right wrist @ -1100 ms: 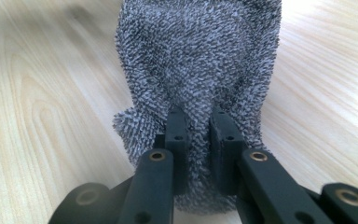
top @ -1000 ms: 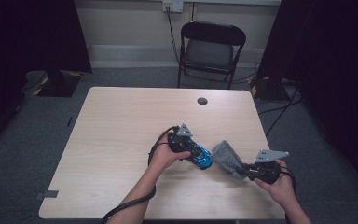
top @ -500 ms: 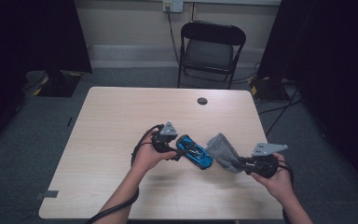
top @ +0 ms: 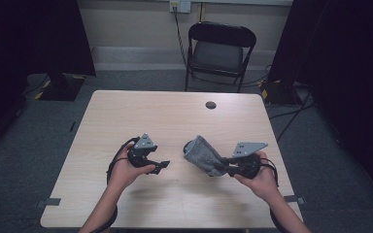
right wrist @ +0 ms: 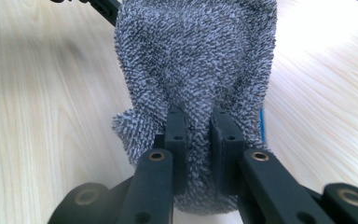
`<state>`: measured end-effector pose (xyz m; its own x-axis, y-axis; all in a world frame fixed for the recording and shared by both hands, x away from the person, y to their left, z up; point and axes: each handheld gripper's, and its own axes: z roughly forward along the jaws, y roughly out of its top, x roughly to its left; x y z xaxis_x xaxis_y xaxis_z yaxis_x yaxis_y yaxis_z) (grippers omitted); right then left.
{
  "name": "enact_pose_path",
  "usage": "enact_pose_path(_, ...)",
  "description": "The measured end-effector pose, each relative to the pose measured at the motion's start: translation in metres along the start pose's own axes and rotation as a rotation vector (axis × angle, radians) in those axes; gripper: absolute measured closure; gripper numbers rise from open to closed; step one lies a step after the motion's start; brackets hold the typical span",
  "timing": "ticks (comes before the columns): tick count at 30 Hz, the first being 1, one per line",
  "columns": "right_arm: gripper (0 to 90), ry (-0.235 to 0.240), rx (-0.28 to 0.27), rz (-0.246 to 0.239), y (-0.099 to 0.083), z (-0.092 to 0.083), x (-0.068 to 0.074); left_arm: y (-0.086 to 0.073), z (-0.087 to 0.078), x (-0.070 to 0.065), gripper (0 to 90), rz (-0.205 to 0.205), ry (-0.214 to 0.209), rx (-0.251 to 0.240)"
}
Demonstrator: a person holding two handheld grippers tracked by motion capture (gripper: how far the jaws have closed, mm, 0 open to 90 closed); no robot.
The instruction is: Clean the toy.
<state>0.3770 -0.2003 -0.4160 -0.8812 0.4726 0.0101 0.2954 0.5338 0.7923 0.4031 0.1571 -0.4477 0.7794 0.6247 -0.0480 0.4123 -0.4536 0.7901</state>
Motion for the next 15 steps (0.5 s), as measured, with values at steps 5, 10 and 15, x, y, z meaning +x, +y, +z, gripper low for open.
enact_pose_path(5, 79.1, 0.056, 0.023, -0.04, 0.008, 0.025, 0.008, -0.021, -0.013, 0.006, 19.9, -0.026, 0.032, 0.009)
enact_pose_path(10, 78.9, 0.11, 0.049, -0.075, 0.014, 0.053, 0.017, -0.043, -0.03, 0.014, 18.8, -0.072, 0.07, 0.007)
enact_pose_path(15, 78.9, 0.172, 0.054, -0.105, 0.022, 0.08, 0.029, -0.061, -0.049, 0.023, 19.3, -0.12, 0.11, -0.012)
